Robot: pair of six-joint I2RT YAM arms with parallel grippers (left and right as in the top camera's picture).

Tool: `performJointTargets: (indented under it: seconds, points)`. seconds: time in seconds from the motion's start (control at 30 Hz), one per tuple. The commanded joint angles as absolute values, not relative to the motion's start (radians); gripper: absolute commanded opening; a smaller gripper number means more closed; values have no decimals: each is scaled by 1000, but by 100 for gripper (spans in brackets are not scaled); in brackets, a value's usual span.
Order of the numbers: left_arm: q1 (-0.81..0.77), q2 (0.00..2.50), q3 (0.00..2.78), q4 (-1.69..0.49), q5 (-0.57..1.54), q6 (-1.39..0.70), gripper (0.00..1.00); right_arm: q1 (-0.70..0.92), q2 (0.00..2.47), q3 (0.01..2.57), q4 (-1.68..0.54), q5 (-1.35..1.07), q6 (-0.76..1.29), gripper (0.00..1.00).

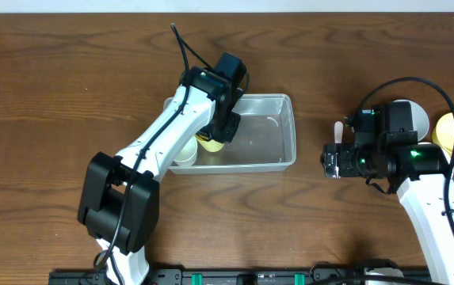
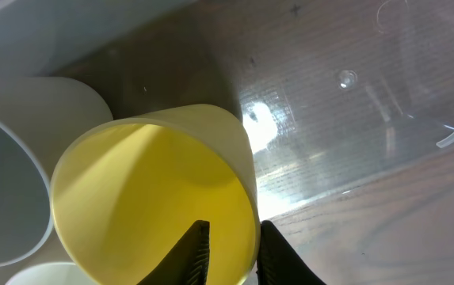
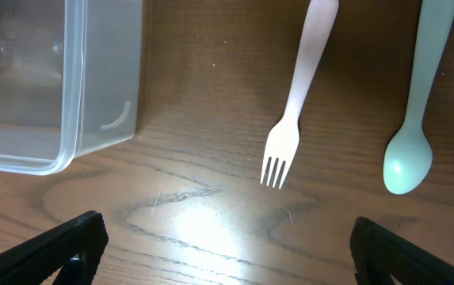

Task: Pack container
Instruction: 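Place yellow cup into container next to white cup, left gripper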

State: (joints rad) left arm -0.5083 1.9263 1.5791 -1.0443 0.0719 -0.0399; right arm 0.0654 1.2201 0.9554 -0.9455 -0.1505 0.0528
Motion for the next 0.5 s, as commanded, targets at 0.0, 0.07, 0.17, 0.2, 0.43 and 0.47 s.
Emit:
performJointTargets:
  seconds: [0.0,0.07,0.17,0.2,0.43,0.47]
  points:
    - [-503,1942,1588,-1053,60,-30,22,59,1223,970,-946,-162,67,99]
    - [-503,1942,1588,-1053,60,-30,23,59,1223,970,-946,-162,67,99]
    - [-503,1942,1588,-1056,61,-30,29,59,1223,970,-947,-162,67,99]
    - [-503,1942,1588,-1058,61,-30,31,59,1223,970,-947,-162,67,99]
    - [-503,1942,1588,-1061,61,-30,40,59,1224,970,-947,-162,67,99]
    - [-503,1942,1588,-1061,61,-30,40,59,1223,970,-947,-162,67,99]
